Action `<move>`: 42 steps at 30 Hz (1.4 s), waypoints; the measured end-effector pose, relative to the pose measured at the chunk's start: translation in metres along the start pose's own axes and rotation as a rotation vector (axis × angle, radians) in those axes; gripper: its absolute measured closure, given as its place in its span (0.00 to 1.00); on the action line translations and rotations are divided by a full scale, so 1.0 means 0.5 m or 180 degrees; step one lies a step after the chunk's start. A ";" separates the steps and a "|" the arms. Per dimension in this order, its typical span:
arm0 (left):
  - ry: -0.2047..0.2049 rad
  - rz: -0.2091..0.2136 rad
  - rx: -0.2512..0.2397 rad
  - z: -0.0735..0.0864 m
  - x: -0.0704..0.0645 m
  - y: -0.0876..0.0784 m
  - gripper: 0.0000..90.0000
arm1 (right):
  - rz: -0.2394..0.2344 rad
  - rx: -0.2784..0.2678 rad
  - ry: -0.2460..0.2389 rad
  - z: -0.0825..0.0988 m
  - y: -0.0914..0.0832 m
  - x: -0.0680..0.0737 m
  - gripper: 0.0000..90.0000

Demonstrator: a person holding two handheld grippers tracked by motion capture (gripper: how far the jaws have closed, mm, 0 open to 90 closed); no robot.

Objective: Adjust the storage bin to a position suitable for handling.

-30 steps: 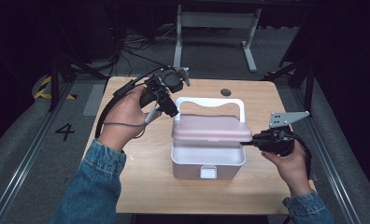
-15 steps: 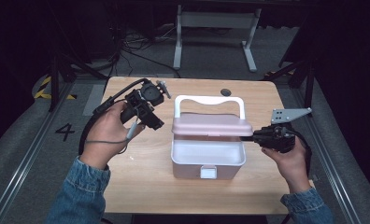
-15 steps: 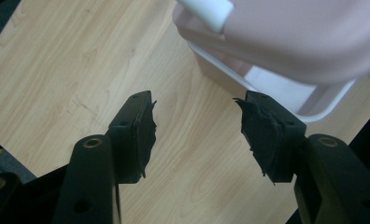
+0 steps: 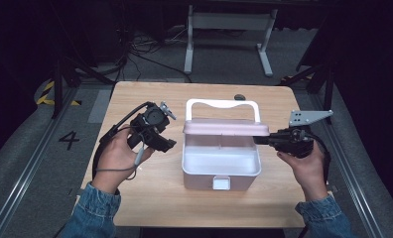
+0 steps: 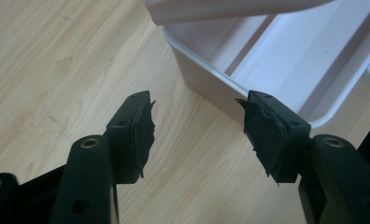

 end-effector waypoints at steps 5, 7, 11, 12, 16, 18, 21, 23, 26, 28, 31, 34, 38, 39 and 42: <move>-0.0045 -0.0139 -0.0289 0.015 -0.010 0.031 0.46 | 0.0004 -0.0026 0.0027 -0.002 -0.001 -0.001 1.00; -0.0122 -0.0119 -0.0442 0.018 -0.010 0.039 0.46 | -0.0002 -0.0021 0.0020 -0.003 0.001 0.000 1.00; -0.0259 -0.0129 -0.0725 0.018 -0.006 0.047 0.43 | -0.0019 -0.0010 0.0034 -0.002 0.004 0.000 1.00; -0.0294 -0.0139 -0.0791 0.018 -0.005 0.048 0.43 | -0.0023 -0.0010 0.0038 -0.002 0.004 0.000 1.00; -0.0356 -0.0144 -0.0979 0.013 -0.003 0.052 0.40 | -0.0038 -0.0018 0.0050 -0.002 0.003 -0.002 1.00; -0.0336 -0.0153 -0.0999 0.007 -0.006 0.054 0.40 | -0.0043 -0.0019 0.0062 -0.001 0.002 -0.002 1.00; -0.0251 -0.0178 -0.1073 -0.003 -0.015 0.055 0.40 | -0.0037 -0.0023 0.0062 0.000 0.002 -0.003 1.00; -0.0200 -0.0172 -0.1175 -0.009 -0.020 0.053 0.39 | -0.0046 -0.0024 0.0077 0.000 0.001 -0.003 1.00; -0.0135 -0.0276 -0.1261 -0.018 -0.026 0.049 0.40 | -0.0068 -0.0032 0.0082 0.000 0.001 -0.004 1.00; -0.0082 -0.0357 -0.1344 -0.023 -0.028 0.047 0.40 | -0.0071 -0.0036 0.0087 0.000 0.001 -0.004 1.00; -0.0052 -0.0331 -0.1386 -0.030 -0.030 0.046 0.40 | -0.0076 -0.0035 0.0090 0.000 0.001 -0.004 0.99; 0.0016 -0.0357 -0.1454 -0.041 -0.033 0.046 0.41 | -0.0085 -0.0032 0.0095 0.000 0.000 -0.004 0.99; 0.0042 -0.0409 -0.1471 -0.051 -0.034 0.045 0.43 | -0.0083 -0.0046 0.0092 0.000 -0.003 -0.004 0.99; 0.0052 -0.0439 -0.1466 -0.054 -0.035 0.046 0.43 | -0.0089 -0.0055 0.0099 0.000 -0.004 -0.003 0.98; 0.0103 -0.0578 -0.1422 -0.058 -0.038 0.047 0.48 | -0.0074 -0.0083 0.0109 0.001 -0.010 -0.004 0.97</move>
Point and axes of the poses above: each handheld gripper's, and its own axes: y roughly forward along the jaws, z roughly out of its underside, x roughly to its left, the point moved 1 cm from there along y, roughly forward along the jaws, and after that the axes turned 11 degrees about y, right-handed, at the moved point
